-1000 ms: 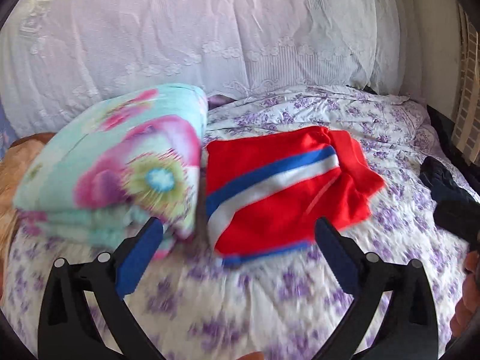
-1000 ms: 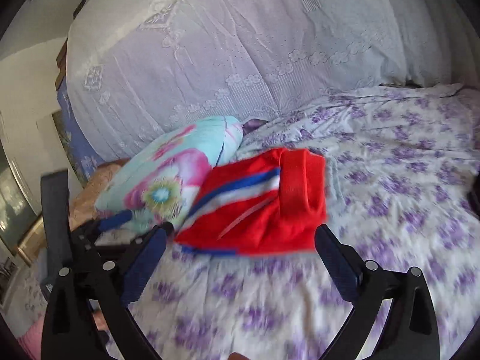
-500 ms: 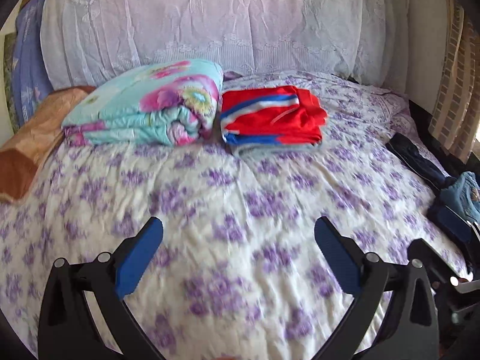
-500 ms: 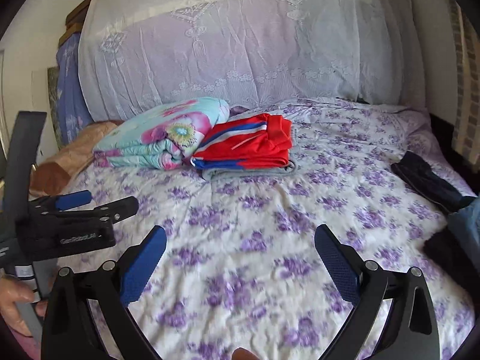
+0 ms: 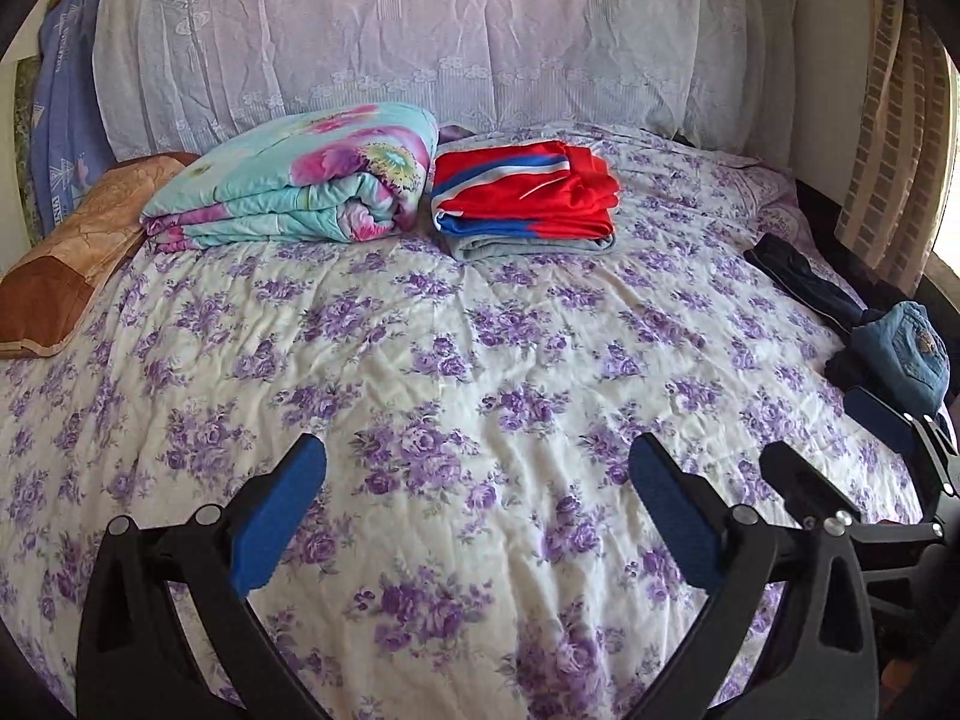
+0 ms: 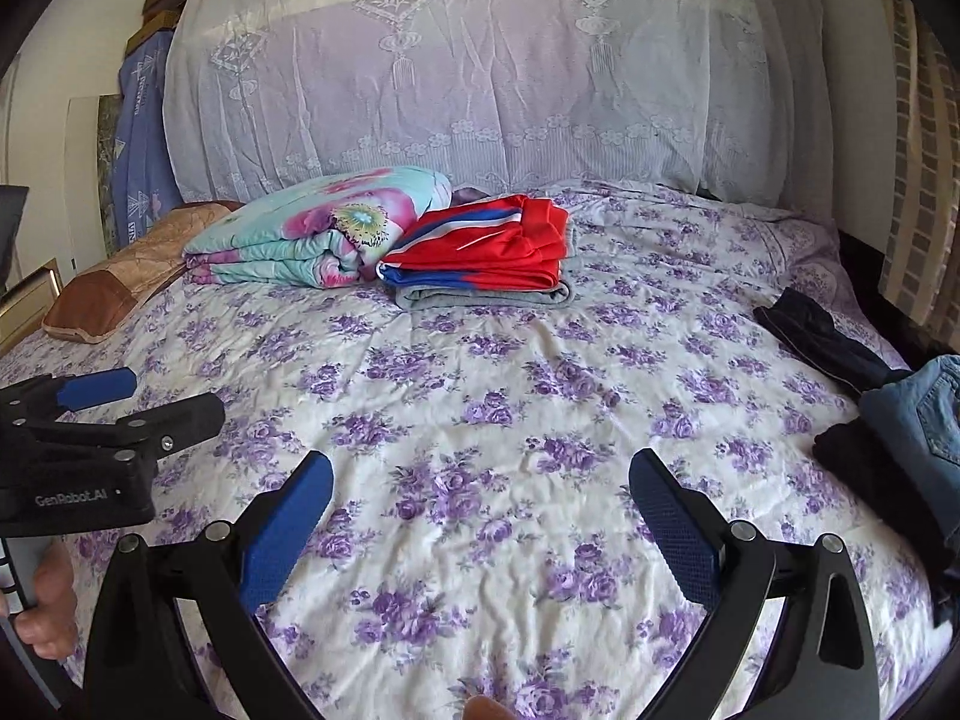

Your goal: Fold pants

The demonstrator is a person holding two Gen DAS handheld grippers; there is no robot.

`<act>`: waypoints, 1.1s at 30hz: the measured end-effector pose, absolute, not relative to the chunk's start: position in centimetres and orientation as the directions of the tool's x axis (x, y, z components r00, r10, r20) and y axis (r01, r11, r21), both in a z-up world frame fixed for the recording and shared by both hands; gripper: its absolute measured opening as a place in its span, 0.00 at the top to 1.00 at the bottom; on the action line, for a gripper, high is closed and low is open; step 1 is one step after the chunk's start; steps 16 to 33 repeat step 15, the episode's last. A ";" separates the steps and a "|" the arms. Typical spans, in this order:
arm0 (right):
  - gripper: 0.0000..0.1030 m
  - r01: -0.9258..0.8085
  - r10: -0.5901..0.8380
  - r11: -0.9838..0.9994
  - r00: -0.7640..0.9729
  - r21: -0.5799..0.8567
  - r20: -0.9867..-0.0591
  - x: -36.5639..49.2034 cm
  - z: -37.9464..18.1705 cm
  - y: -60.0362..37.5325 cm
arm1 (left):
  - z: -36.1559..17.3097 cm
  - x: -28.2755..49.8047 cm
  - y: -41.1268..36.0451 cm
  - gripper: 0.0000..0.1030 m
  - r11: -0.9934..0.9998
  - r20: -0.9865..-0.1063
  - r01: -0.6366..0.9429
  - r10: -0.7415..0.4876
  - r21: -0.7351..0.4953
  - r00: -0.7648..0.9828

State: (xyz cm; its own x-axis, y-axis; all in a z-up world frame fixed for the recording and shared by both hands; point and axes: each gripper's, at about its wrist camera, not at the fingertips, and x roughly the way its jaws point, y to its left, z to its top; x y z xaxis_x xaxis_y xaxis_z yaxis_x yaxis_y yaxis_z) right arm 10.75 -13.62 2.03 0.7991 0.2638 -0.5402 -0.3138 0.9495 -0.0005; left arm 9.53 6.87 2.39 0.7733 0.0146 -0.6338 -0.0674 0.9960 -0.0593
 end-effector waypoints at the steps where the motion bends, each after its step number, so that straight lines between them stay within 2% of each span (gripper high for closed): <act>1: 0.03 -0.315 0.267 0.949 0.797 0.004 -0.542 10.8 1.9 -13.7 | 2.5 9.4 6.7 0.04 0.996 -0.629 -0.062 0.013 -0.056 0.778; 9: 0.03 -0.301 0.273 0.953 0.787 0.041 -0.553 11.2 1.5 -14.2 | 3.4 8.6 5.8 0.04 0.997 -0.592 -0.067 0.040 -0.025 0.805; 33: 0.03 -0.285 0.262 0.957 0.789 0.048 -0.555 11.2 1.4 -14.7 | 3.2 8.8 5.7 0.04 0.998 -0.598 -0.056 0.030 -0.024 0.801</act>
